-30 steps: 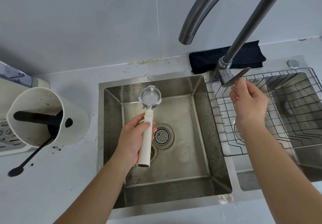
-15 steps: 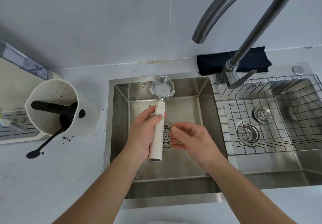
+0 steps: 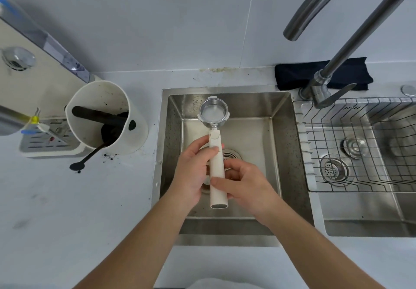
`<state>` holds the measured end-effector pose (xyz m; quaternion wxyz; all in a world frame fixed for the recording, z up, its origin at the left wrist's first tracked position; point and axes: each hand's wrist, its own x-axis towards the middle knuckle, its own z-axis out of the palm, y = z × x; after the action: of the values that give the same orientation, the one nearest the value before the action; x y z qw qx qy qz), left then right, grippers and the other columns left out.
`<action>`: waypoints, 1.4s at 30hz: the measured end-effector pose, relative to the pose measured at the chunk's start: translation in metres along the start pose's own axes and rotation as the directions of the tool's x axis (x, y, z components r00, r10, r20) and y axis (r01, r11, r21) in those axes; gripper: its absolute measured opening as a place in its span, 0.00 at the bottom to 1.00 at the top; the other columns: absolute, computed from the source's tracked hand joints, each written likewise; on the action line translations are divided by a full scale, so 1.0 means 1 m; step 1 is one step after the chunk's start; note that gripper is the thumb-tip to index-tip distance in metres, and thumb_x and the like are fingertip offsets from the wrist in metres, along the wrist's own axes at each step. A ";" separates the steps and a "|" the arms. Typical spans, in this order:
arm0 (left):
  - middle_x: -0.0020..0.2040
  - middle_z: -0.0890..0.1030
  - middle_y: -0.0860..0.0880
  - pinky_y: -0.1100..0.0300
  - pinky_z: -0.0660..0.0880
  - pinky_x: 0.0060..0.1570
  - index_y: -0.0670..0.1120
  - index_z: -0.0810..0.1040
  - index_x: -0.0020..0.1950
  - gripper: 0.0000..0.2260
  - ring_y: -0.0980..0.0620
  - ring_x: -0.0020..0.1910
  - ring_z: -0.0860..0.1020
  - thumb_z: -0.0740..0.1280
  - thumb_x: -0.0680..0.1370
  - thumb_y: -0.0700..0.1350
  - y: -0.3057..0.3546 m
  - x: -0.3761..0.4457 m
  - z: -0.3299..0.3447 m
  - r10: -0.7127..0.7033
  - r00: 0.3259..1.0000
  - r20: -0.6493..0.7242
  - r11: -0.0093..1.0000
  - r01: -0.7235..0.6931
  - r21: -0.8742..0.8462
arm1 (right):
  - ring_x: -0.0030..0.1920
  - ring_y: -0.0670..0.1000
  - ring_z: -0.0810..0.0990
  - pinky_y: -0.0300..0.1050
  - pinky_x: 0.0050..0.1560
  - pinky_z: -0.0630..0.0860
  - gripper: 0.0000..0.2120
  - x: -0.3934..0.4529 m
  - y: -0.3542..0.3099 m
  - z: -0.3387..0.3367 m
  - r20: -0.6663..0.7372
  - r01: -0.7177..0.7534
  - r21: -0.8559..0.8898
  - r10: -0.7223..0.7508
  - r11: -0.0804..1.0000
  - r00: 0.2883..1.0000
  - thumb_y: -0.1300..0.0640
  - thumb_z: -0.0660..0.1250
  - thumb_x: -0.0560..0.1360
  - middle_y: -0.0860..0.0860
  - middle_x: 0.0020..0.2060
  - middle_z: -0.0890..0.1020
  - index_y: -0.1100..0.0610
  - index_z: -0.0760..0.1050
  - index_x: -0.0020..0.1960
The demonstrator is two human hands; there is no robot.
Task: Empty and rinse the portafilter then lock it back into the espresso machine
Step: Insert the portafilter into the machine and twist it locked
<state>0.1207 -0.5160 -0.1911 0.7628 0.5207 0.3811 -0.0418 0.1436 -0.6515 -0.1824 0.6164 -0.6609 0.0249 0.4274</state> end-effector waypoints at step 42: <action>0.51 0.86 0.49 0.45 0.78 0.54 0.49 0.77 0.60 0.16 0.46 0.51 0.83 0.71 0.72 0.44 -0.057 -0.074 -0.249 -0.011 0.999 0.045 0.993 0.006 0.120 | 0.44 0.55 0.82 0.65 0.53 0.80 0.22 -0.032 0.092 0.211 0.079 -0.177 -0.160 0.192 0.971 0.978 0.56 0.76 0.64 0.58 0.44 0.82 0.57 0.80 0.57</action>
<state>-0.0919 -0.3607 -0.2297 0.7386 0.5628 0.3625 -0.0798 -0.0409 -0.5129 -0.2104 0.5224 -0.6799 0.0246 0.5141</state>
